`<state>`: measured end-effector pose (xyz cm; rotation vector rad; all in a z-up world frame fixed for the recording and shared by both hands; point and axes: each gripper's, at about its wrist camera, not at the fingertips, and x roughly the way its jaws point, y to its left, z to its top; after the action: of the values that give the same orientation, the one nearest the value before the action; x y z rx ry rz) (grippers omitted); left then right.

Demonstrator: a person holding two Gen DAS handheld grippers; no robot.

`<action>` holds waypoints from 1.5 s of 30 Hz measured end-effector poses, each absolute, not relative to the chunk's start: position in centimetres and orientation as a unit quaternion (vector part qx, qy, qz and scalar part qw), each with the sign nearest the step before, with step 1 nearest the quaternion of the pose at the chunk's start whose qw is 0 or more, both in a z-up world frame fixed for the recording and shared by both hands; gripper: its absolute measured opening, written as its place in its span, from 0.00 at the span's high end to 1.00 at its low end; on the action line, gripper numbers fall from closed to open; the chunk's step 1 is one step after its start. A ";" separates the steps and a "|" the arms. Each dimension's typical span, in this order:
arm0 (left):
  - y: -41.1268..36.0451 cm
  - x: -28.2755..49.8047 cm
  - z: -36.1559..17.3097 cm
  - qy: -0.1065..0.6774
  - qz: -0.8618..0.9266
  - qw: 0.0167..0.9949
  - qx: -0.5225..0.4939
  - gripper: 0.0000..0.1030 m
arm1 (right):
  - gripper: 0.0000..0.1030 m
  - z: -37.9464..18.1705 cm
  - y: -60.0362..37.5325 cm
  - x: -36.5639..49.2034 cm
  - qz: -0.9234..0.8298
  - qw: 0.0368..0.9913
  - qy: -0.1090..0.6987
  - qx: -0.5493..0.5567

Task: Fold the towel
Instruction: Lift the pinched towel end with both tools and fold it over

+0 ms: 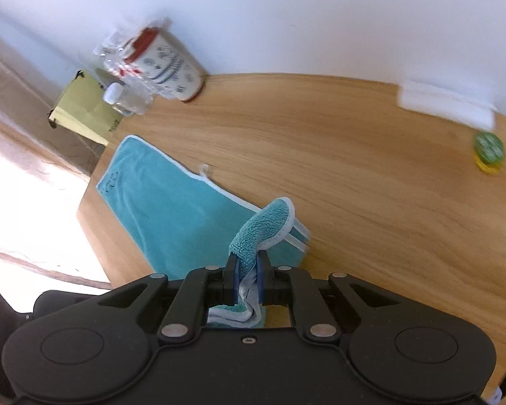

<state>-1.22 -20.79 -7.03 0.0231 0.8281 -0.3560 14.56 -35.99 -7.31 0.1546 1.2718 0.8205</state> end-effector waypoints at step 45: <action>21.0 -0.5 -7.6 0.442 -0.092 0.889 -0.069 0.91 | 0.88 -7.1 7.3 15.6 0.393 0.705 0.589 0.023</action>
<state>-0.48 21.01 -7.63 -0.1430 0.9188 -0.1909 15.56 7.26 -7.10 0.0515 1.3096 0.8746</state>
